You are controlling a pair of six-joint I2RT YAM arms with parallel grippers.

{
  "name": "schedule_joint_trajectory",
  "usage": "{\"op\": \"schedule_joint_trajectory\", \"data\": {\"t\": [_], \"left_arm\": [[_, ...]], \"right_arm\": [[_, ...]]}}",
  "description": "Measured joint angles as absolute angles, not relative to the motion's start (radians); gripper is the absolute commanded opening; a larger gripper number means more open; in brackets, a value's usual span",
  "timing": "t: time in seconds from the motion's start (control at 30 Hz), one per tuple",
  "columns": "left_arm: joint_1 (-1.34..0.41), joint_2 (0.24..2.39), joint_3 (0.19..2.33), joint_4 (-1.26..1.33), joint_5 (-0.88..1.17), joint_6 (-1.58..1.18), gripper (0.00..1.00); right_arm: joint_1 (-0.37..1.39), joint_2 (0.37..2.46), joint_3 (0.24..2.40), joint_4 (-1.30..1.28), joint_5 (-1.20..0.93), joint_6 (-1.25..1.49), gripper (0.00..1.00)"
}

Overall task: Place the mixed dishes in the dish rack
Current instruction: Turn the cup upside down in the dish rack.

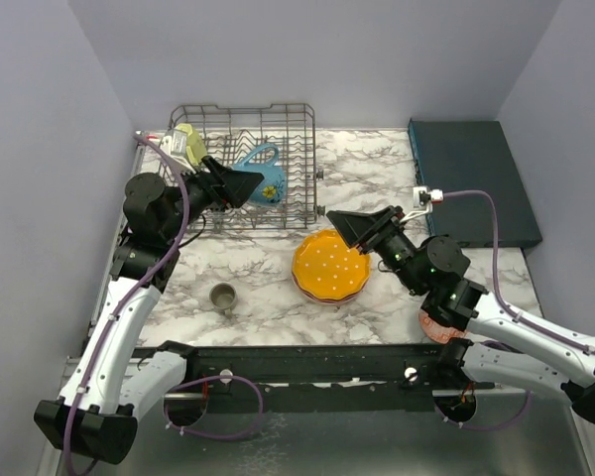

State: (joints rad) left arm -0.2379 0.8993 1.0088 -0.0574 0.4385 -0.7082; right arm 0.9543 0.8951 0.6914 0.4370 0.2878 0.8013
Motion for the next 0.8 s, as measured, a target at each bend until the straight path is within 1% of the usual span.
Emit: {"op": "schedule_joint_trajectory", "data": {"t": [0.13, 0.33, 0.8], "left_arm": [[-0.238, 0.945, 1.045, -0.152, 0.337, -0.619, 0.00], [-0.238, 1.007, 1.095, -0.225, 0.189, -0.499, 0.00], [-0.237, 1.196, 1.140, -0.262, -0.191, -0.337, 0.00]], "right_arm": [[0.955, 0.872, 0.680, 0.369, 0.316, 0.795, 0.46], [0.955, 0.830, 0.645, 0.297, 0.348, 0.792, 0.46], [0.955, 0.771, 0.620, 0.235, 0.367, 0.792, 0.47]]}}
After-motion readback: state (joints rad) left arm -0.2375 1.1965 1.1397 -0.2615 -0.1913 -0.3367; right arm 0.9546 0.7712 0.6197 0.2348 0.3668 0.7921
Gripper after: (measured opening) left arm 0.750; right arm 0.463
